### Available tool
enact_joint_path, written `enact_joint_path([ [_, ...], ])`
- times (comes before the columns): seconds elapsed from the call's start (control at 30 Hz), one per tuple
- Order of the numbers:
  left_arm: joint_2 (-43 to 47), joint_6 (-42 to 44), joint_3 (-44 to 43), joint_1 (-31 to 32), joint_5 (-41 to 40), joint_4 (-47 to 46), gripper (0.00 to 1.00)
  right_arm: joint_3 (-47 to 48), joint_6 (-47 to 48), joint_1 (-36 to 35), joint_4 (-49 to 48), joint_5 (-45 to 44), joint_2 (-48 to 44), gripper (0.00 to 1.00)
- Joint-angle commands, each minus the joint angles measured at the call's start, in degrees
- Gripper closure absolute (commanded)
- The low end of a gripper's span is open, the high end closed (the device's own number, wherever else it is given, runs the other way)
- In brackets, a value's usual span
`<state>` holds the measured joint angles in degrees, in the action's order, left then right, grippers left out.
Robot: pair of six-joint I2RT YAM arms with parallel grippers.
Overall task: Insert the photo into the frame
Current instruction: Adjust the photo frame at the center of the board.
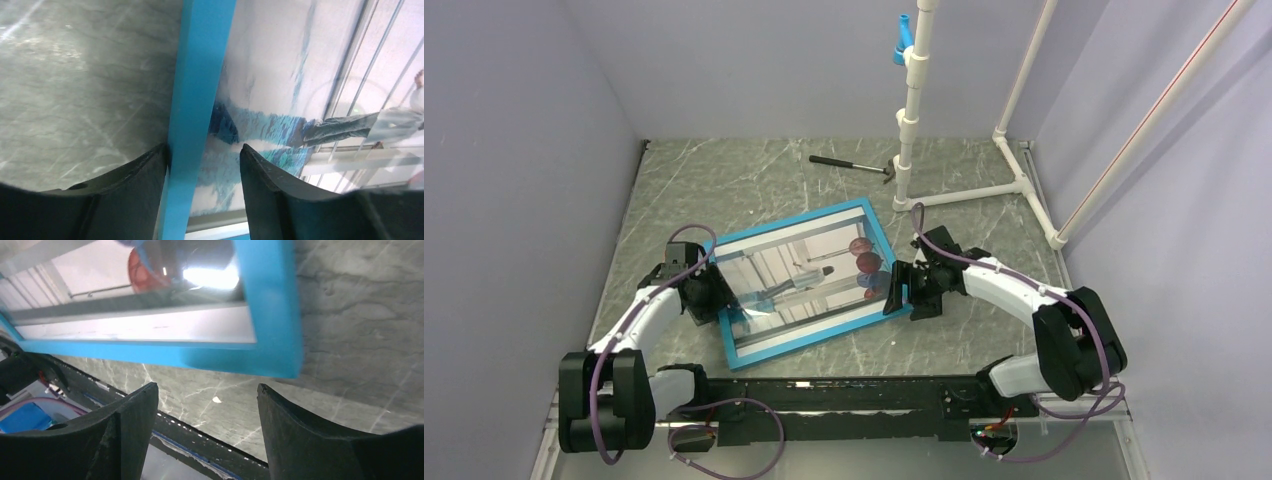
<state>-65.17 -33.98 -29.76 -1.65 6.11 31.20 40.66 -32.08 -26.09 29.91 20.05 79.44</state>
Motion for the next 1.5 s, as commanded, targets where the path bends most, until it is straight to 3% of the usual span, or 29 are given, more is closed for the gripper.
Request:
enact_joint_path([
  [0.0, -0.52, -3.06, 4.67, 0.42, 7.13, -4.23, 0.42, -1.8, -3.05, -0.67, -3.93, 3.03, -1.62, 0.26],
  [0.27, 4.03, -6.04, 8.53, 3.42, 7.5, -4.03, 0.63, 5.25, -1.14, -0.64, -7.06, -0.11, 7.03, 0.26],
  [0.43, 6.43, -8.61, 11.04, 6.51, 7.24, -3.68, 0.86, 10.63, -0.13, -0.71, -8.11, -0.75, 14.0, 0.26],
  [0.6, 11.02, -12.32, 13.39, 10.51, 6.26, -2.19, 1.0, 13.12, -0.02, -0.75, -9.08, 0.17, 18.37, 0.28],
  [1.17, 22.89, -24.5, 11.94, 33.59, 2.75, 5.96, 1.0, 19.97, 1.46, -2.31, -7.28, 0.29, 23.9, 0.33],
  [1.23, 22.38, -25.06, 10.62, 36.52, 1.78, 6.93, 0.97, 20.47, 1.7, -2.48, -6.67, -1.06, 24.21, 0.34],
  [1.3, 21.48, -25.23, 9.13, 39.05, 0.37, 8.01, 0.86, 20.06, 1.47, -2.52, -6.56, -2.48, 24.06, 0.36],
  [1.47, 18.31, -25.56, 6.2, 43.62, -2.41, 8.83, 0.35, 18.28, 0.38, -3.27, -7.35, -5.38, 23.36, 0.43],
])
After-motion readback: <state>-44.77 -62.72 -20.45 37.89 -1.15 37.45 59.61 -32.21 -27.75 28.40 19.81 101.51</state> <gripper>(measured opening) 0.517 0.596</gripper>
